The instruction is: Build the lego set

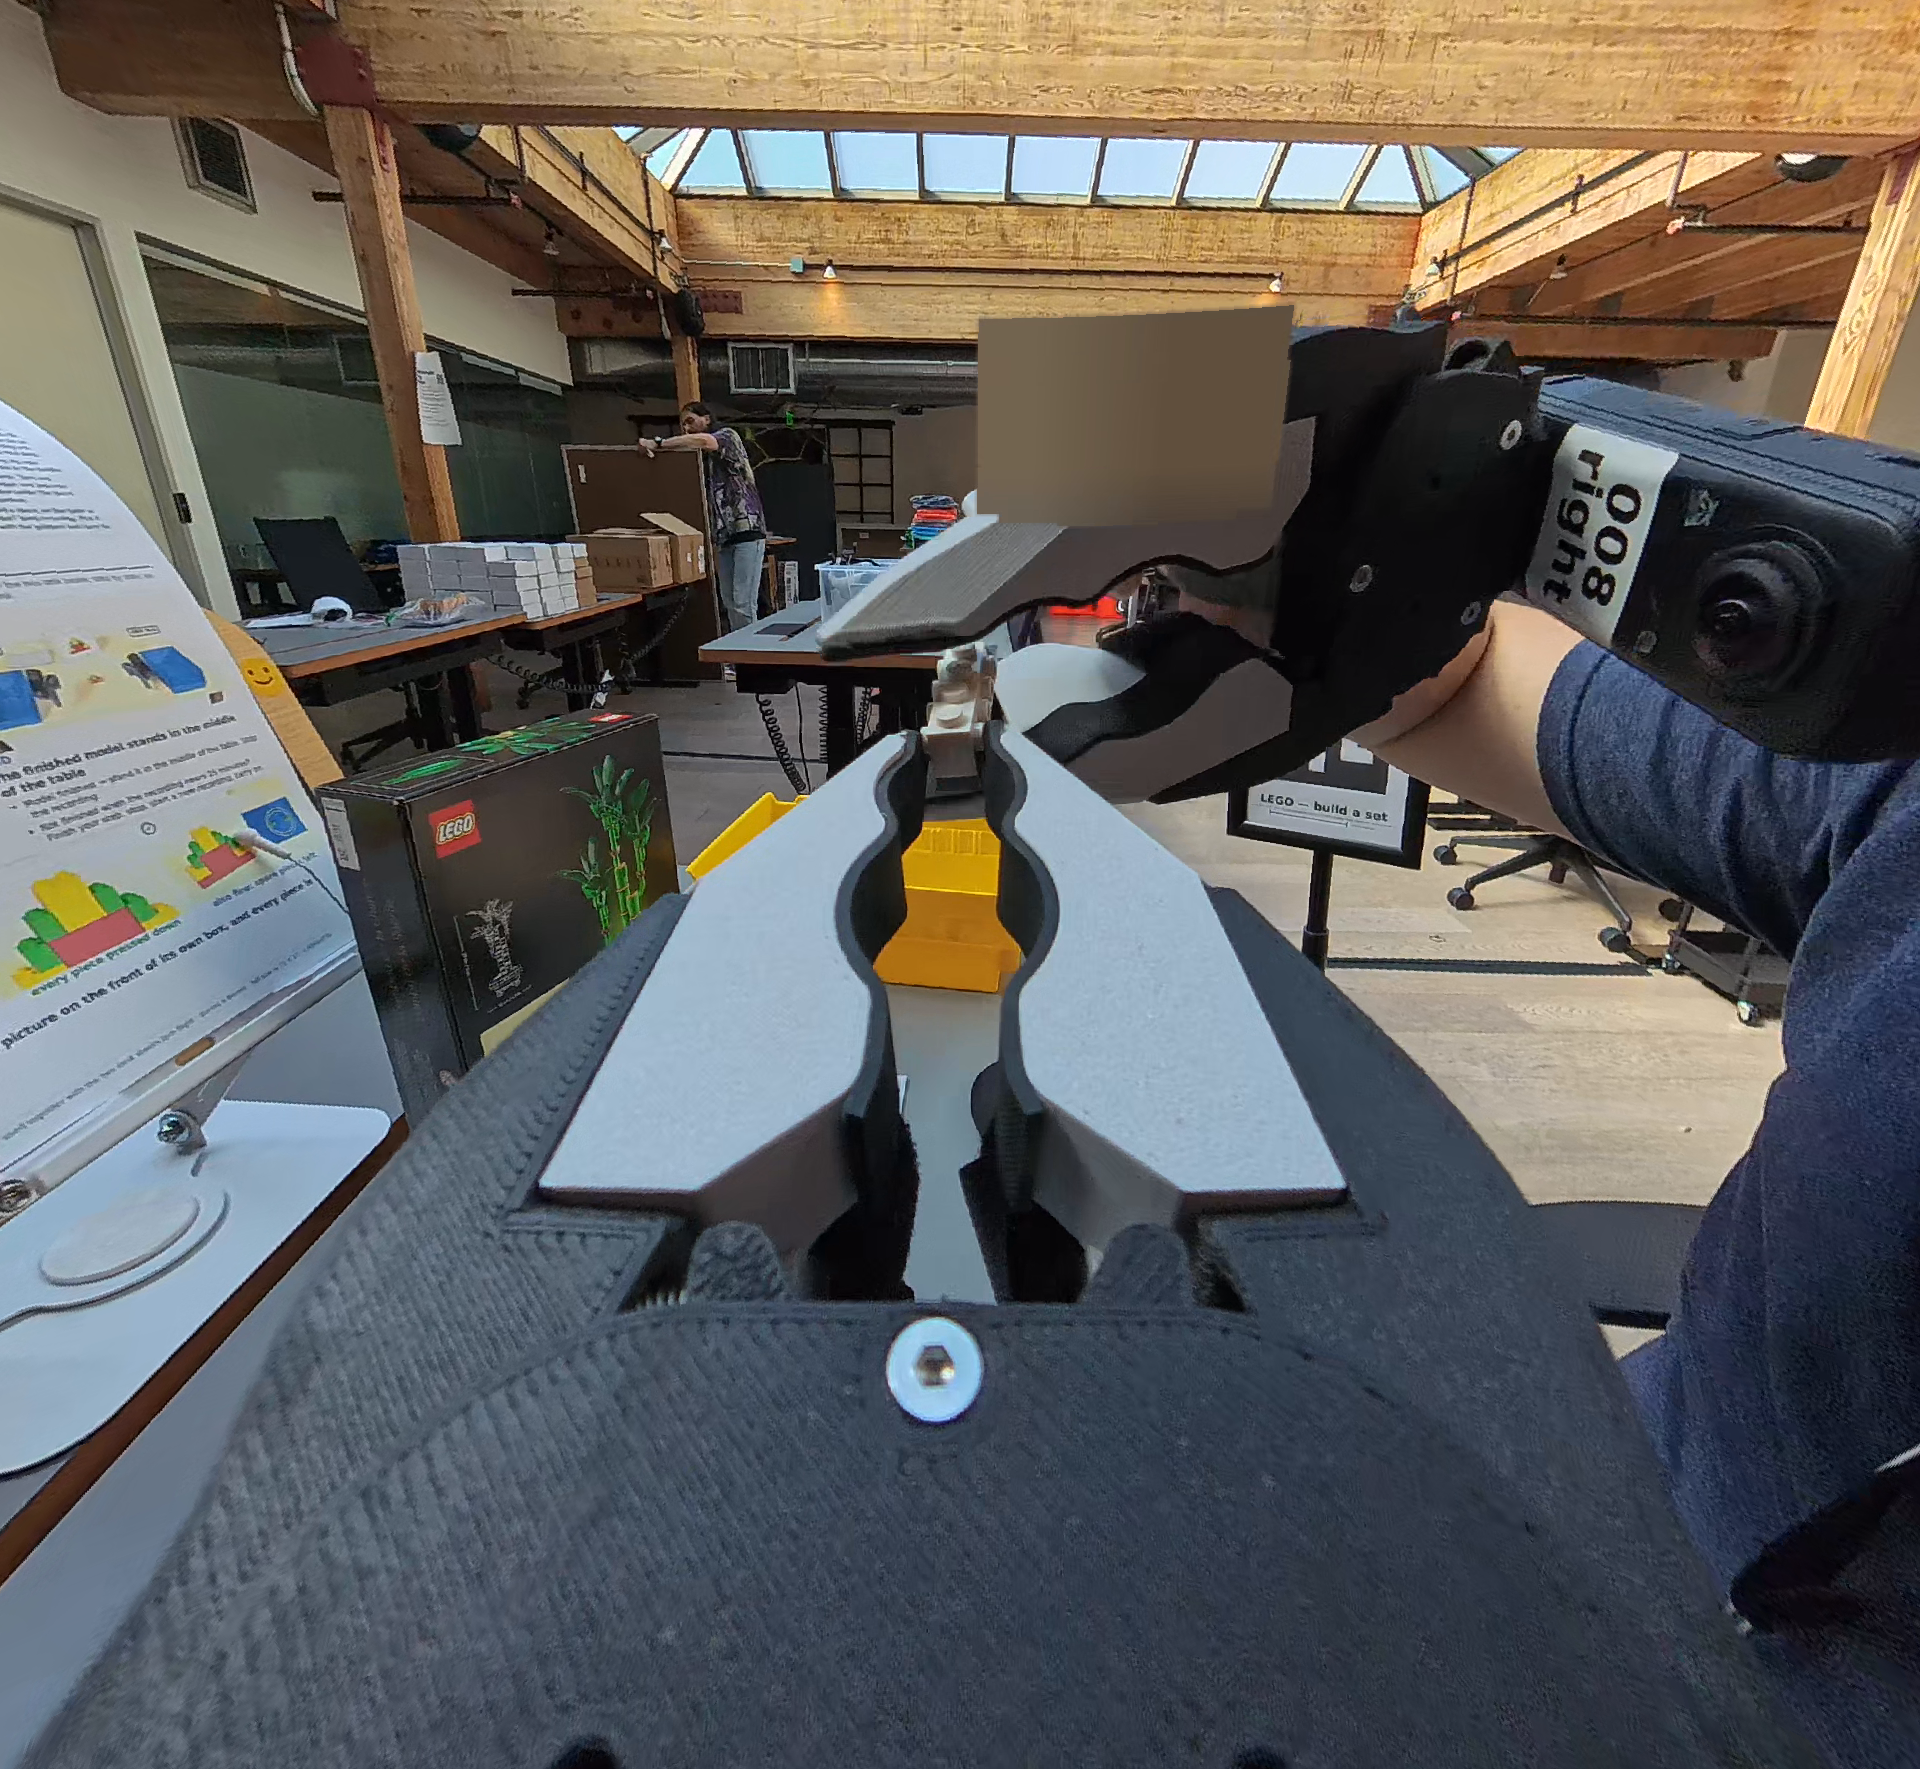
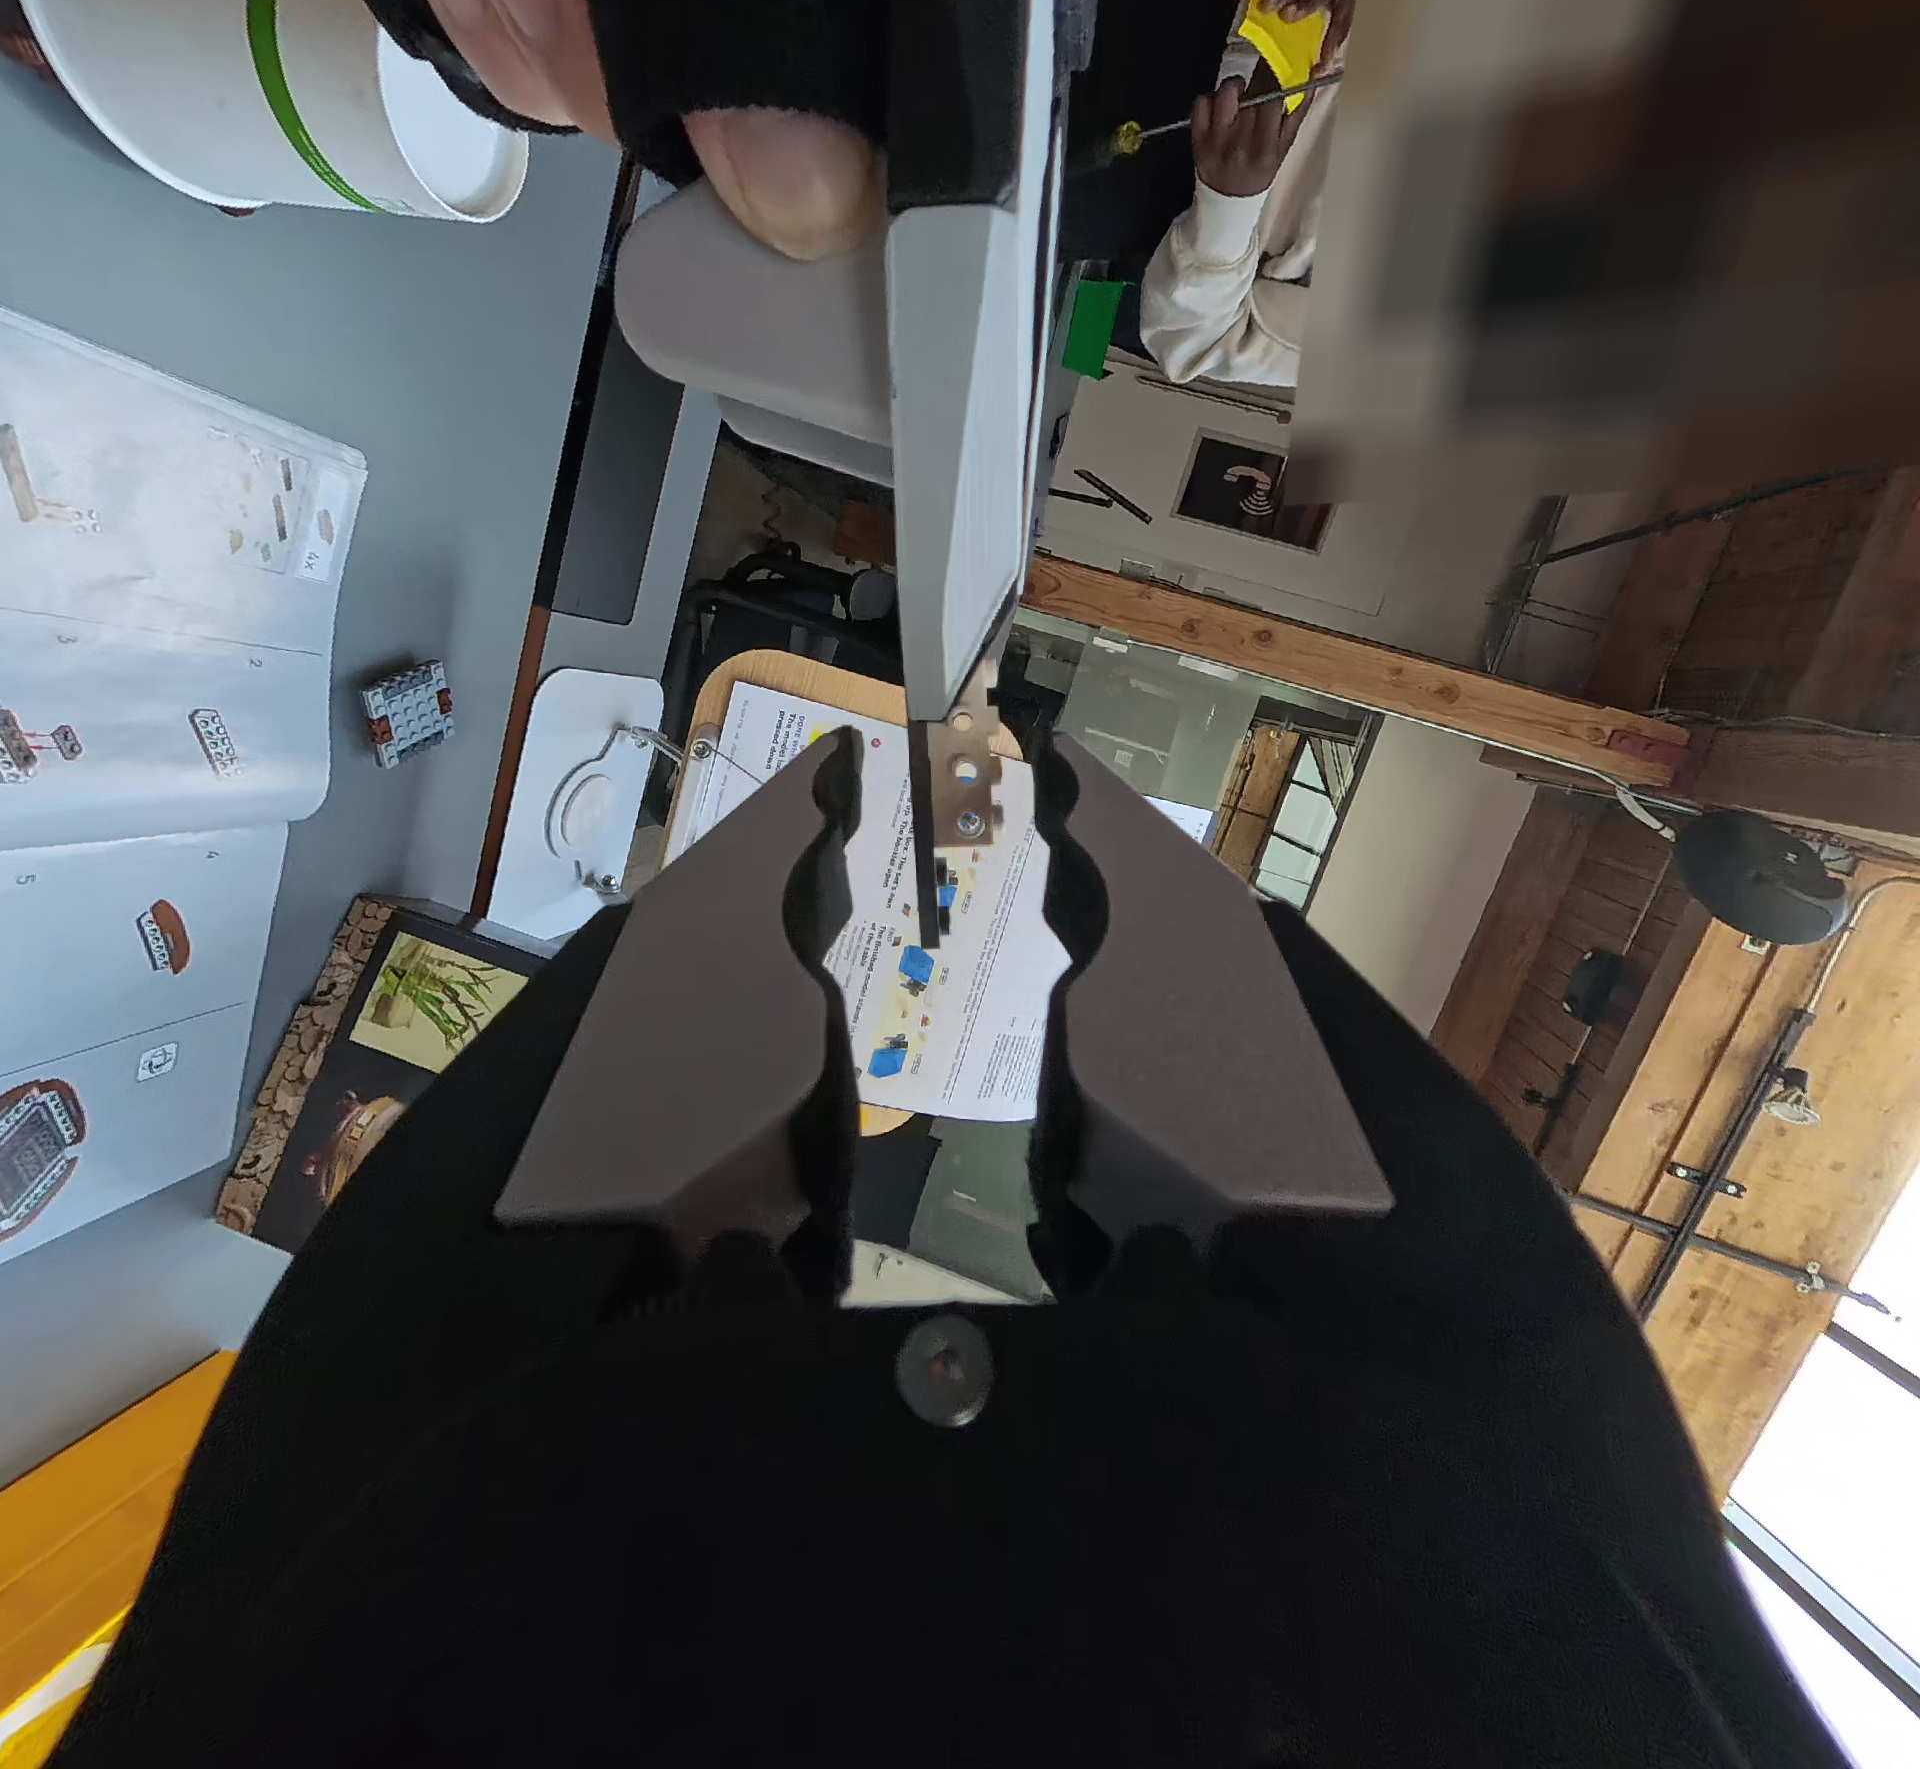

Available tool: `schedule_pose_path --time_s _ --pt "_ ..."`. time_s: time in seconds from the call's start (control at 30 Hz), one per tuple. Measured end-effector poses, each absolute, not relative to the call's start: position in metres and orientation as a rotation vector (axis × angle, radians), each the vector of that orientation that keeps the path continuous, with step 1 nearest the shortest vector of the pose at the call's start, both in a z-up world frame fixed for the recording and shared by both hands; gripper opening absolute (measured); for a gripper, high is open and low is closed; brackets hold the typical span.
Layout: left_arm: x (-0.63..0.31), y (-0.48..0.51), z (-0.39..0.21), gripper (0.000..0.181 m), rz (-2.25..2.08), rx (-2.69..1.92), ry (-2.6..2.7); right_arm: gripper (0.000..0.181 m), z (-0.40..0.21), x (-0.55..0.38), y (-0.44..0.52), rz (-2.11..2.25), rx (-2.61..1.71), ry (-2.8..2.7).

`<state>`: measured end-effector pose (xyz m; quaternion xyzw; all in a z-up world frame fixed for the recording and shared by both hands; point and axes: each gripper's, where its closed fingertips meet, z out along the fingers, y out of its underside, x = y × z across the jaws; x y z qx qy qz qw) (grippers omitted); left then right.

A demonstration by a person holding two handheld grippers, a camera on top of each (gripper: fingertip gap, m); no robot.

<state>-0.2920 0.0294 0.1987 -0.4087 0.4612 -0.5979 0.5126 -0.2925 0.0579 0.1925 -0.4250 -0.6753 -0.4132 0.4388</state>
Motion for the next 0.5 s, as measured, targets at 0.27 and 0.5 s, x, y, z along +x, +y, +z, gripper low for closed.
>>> schedule_pose_path --time_s 0.27,0.5 --pt "-0.2917 0.0329 0.1965 0.009 -1.422 -1.006 1.105 0.014 0.1931 -0.2916 0.0658 -1.159 -1.020 -1.638" --pt "-0.2876 0.0343 0.1941 0.009 -1.405 -1.021 1.110 0.012 0.1915 -0.2875 0.0668 -1.191 -0.995 -1.662"
